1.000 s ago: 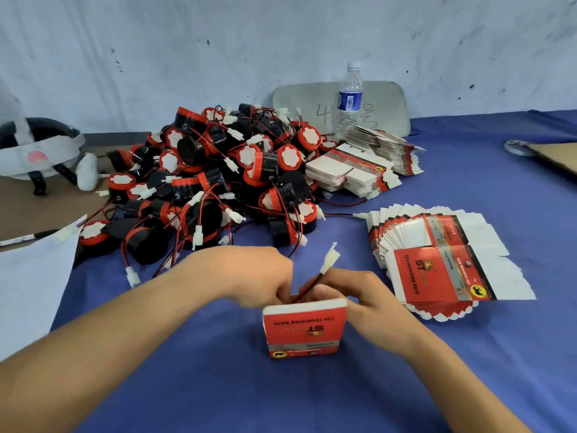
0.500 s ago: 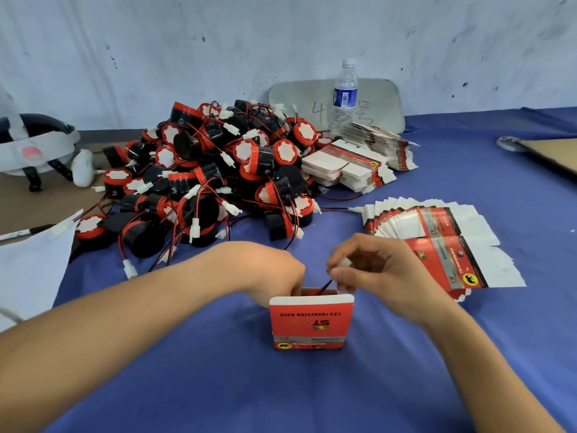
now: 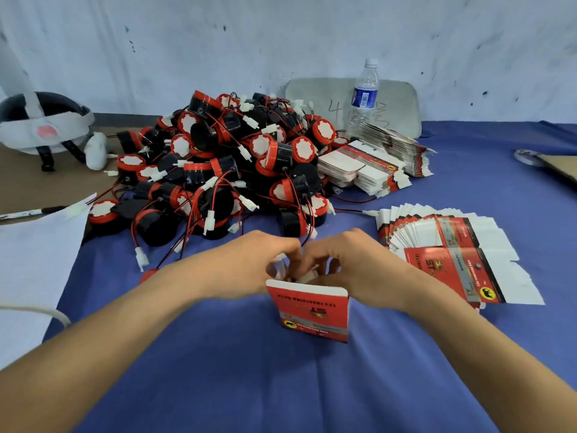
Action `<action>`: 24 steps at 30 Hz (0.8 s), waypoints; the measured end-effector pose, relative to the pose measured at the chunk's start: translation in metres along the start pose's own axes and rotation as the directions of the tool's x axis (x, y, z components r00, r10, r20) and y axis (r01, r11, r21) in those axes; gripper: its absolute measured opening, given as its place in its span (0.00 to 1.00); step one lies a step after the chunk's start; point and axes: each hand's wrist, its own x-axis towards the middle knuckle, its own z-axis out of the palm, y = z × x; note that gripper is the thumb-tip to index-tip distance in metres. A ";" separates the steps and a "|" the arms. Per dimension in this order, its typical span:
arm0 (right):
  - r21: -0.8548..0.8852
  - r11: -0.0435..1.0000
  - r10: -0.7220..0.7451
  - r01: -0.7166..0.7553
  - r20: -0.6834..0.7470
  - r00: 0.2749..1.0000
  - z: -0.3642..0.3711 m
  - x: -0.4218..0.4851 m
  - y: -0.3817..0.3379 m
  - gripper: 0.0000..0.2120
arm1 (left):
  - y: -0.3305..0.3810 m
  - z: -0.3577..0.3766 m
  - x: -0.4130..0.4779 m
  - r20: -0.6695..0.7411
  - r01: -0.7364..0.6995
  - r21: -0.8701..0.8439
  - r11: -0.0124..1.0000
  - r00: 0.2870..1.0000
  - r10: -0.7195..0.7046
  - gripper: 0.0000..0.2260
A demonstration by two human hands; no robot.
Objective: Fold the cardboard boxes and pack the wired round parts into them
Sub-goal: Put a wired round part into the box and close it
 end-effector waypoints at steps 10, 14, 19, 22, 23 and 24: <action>-0.270 0.962 0.135 -0.030 0.380 0.915 -0.008 0.000 0.000 0.12 | -0.013 0.012 -0.009 -0.105 -0.008 -0.133 0.991 0.994 -0.006 0.07; -0.134 0.990 0.098 -0.038 0.474 0.875 -0.003 -0.008 0.000 0.08 | -0.011 0.035 -0.014 -0.198 0.011 -0.575 0.818 0.968 -0.153 0.13; 0.063 0.990 0.107 -0.129 0.273 0.956 0.005 -0.009 0.003 0.04 | -0.012 0.050 -0.018 -0.243 -0.065 -0.720 0.691 0.956 -0.162 0.14; -0.010 0.996 0.084 -0.083 0.155 0.984 0.013 -0.010 0.004 0.04 | -0.012 0.057 -0.021 -0.326 -0.156 -0.687 0.710 0.939 -0.110 0.07; -0.069 0.995 0.075 -0.066 0.137 0.988 0.017 -0.010 0.004 0.04 | -0.012 0.057 -0.021 -0.336 -0.173 -0.668 0.723 0.938 -0.087 0.05; -0.126 0.990 0.073 -0.057 0.122 0.990 0.021 -0.010 0.004 0.04 | -0.012 0.056 -0.021 -0.334 -0.176 -0.657 0.733 0.940 -0.074 0.03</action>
